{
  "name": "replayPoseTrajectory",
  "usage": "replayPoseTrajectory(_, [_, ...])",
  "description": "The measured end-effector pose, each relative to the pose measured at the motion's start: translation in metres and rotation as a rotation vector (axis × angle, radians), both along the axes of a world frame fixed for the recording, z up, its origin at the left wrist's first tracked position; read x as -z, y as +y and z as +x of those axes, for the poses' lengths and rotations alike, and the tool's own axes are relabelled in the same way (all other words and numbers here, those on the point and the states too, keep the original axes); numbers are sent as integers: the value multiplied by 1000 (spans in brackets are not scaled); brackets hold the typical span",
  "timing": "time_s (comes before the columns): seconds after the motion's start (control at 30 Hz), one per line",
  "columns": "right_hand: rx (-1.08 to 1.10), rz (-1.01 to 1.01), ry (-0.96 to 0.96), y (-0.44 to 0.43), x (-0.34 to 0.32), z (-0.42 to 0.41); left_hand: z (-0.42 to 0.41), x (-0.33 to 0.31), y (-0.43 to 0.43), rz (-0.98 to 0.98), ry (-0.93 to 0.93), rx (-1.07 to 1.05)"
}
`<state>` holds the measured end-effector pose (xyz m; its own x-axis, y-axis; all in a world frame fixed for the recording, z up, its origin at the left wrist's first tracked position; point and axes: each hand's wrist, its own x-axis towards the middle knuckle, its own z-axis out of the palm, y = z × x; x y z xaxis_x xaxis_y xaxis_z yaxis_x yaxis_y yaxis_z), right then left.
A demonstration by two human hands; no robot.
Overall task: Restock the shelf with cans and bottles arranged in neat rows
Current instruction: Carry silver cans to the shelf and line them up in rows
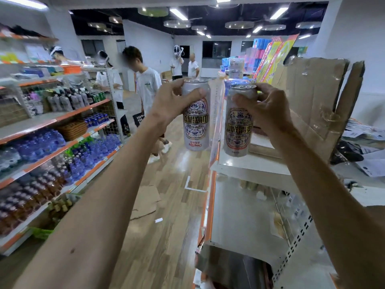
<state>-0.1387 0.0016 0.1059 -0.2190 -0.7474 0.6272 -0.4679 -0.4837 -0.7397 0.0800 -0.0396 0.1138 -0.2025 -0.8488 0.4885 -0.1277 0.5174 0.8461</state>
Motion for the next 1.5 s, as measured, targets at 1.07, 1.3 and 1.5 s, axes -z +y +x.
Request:
replayPoseTrajectory(1.07, [-727, 489, 119, -145, 214, 510, 484, 213, 11, 399, -76, -748])
replayPoseTrajectory(1.3, [-839, 500, 171, -235, 219, 584, 550, 205, -56, 406, -16, -871])
replayPoseTrajectory(1.5, [-916, 514, 146, -284, 222, 659, 615, 203, -82, 431, -7, -945])
